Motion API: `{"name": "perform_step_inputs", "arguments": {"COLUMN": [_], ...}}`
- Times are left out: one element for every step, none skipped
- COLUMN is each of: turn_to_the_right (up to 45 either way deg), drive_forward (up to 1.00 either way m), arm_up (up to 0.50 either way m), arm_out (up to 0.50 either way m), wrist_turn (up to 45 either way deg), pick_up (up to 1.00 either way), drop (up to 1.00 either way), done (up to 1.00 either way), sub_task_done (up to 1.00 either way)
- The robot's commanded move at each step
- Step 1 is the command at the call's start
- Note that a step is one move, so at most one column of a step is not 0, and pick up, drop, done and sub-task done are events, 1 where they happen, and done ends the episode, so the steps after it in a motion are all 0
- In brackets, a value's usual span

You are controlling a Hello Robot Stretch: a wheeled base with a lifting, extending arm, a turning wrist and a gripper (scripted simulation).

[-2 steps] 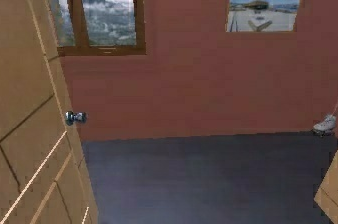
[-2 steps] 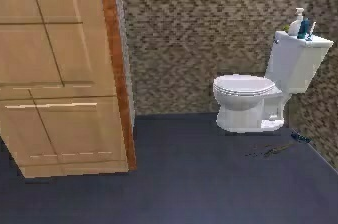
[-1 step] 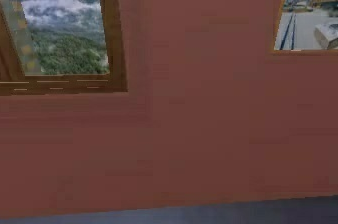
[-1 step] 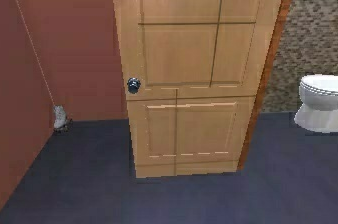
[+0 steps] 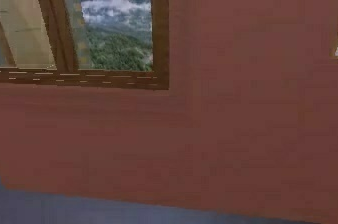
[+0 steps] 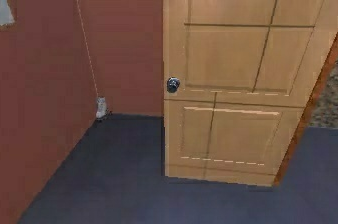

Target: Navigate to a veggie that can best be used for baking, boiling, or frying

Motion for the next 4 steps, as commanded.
{"name": "perform_step_inputs", "arguments": {"turn_to_the_right": [0.0,21.0,0.0,-45.0], "drive_forward": [0.20,0.00,0.40,0.00], "arm_up": [0.00,0.00,0.00,0.00], "arm_out": [0.00,0.00,0.00,0.00], "wrist_turn": [0.0,0.0,0.0,0.0], "pick_up": [0.00,0.00,0.00,0.00], "drop": [0.00,0.00,0.00,0.00], "done": [0.00,0.00,0.00,0.00], "sub_task_done": [0.00,0.00,0.00,0.00]}}
